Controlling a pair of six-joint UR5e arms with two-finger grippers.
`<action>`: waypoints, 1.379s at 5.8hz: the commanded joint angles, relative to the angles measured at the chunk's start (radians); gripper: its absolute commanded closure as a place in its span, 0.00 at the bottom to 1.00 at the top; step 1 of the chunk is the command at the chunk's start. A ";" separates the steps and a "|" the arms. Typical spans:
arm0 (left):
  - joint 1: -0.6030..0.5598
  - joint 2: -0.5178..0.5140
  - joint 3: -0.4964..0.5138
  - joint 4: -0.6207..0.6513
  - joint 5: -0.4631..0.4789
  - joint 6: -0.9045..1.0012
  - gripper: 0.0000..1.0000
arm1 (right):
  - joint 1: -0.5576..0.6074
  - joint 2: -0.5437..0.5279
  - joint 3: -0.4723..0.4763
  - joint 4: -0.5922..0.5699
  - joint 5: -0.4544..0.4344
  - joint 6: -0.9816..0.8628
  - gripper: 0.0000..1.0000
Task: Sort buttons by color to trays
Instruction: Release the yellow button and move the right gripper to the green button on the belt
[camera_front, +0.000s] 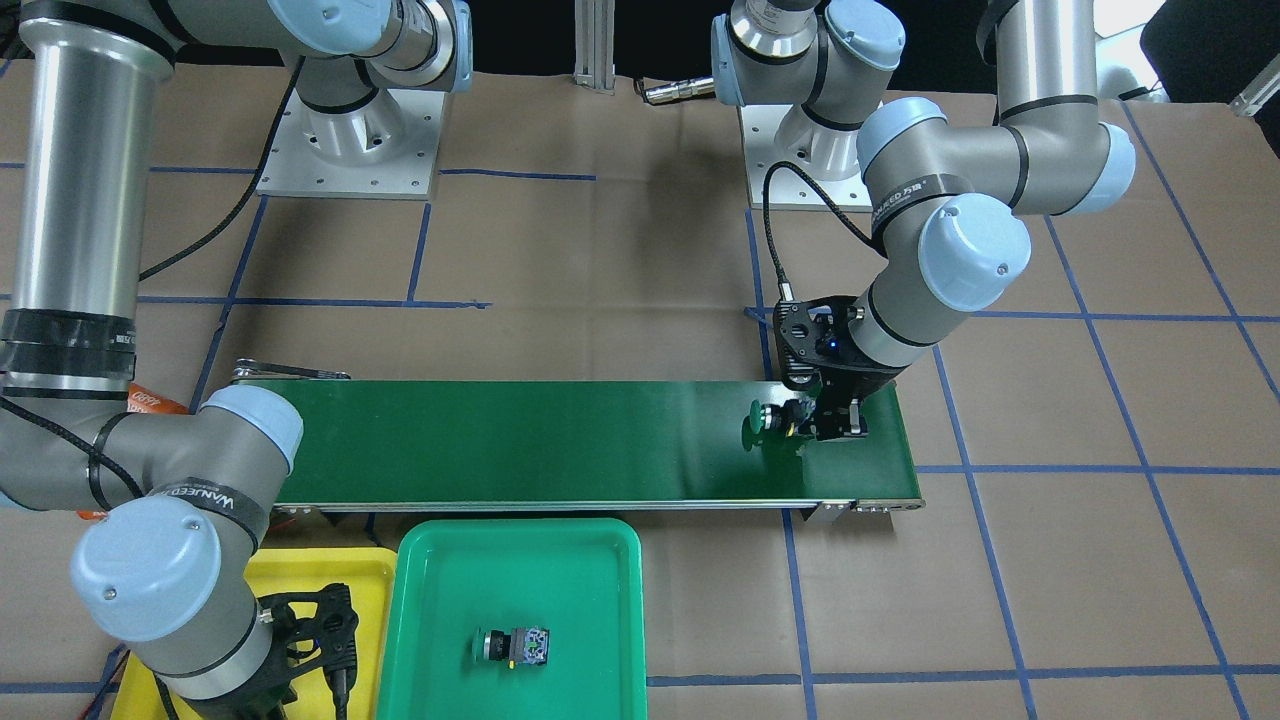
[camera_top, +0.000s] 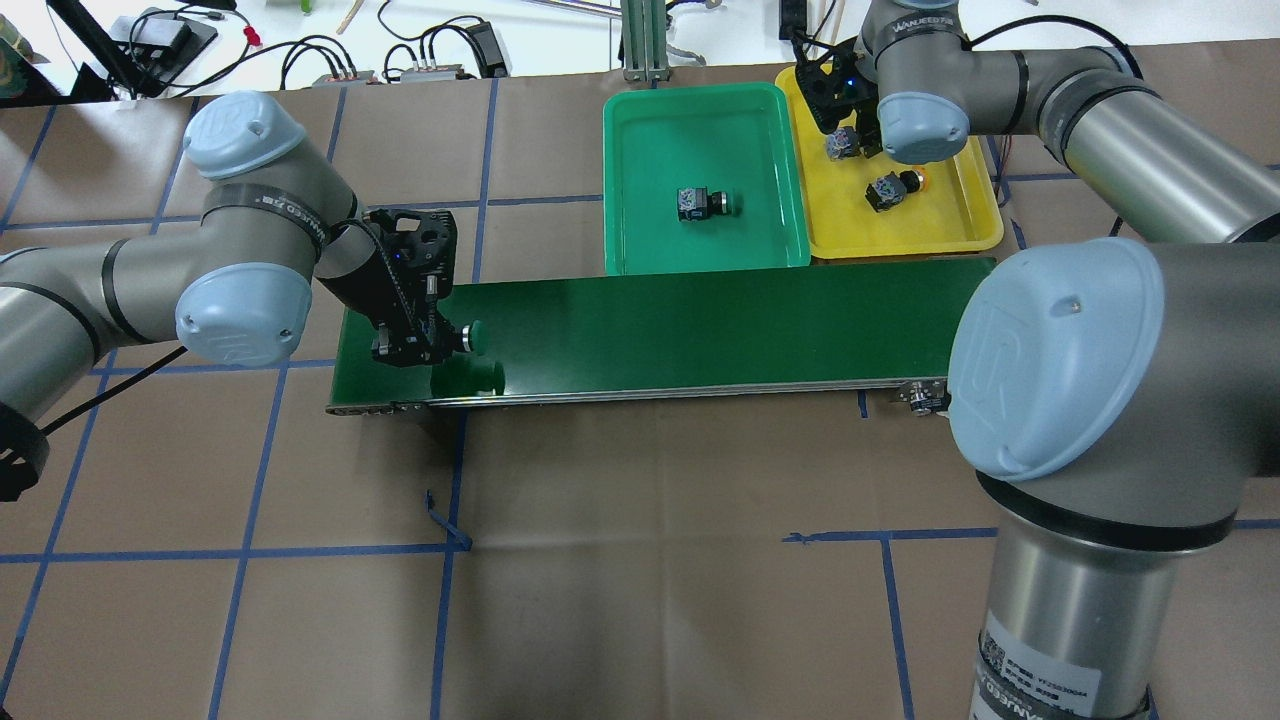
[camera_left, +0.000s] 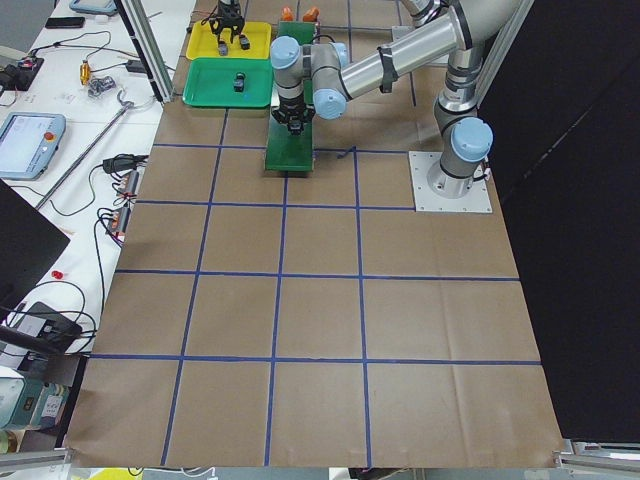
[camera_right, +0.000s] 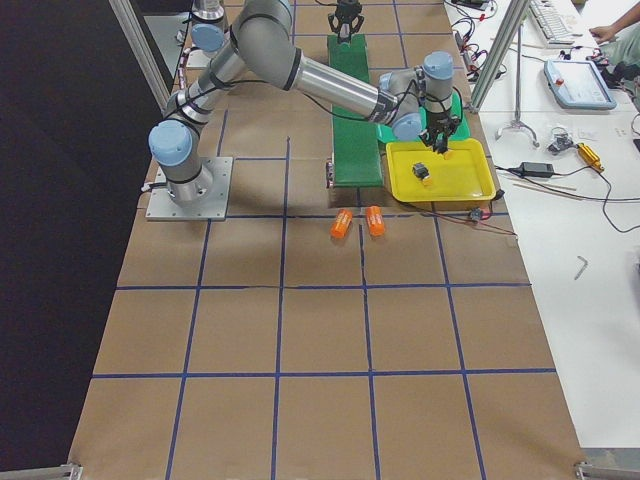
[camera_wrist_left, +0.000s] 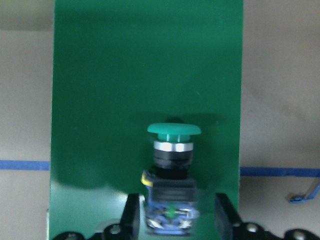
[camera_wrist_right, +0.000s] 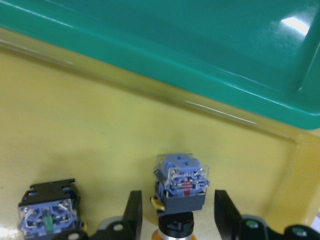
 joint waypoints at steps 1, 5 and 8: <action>-0.001 0.034 0.014 -0.011 0.006 -0.119 0.01 | 0.004 -0.072 0.012 0.053 -0.004 0.120 0.00; 0.005 0.178 0.261 -0.390 0.095 -0.840 0.01 | 0.134 -0.435 0.201 0.534 -0.003 0.439 0.00; -0.007 0.189 0.286 -0.402 0.080 -1.325 0.01 | 0.200 -0.544 0.409 0.491 0.004 0.572 0.00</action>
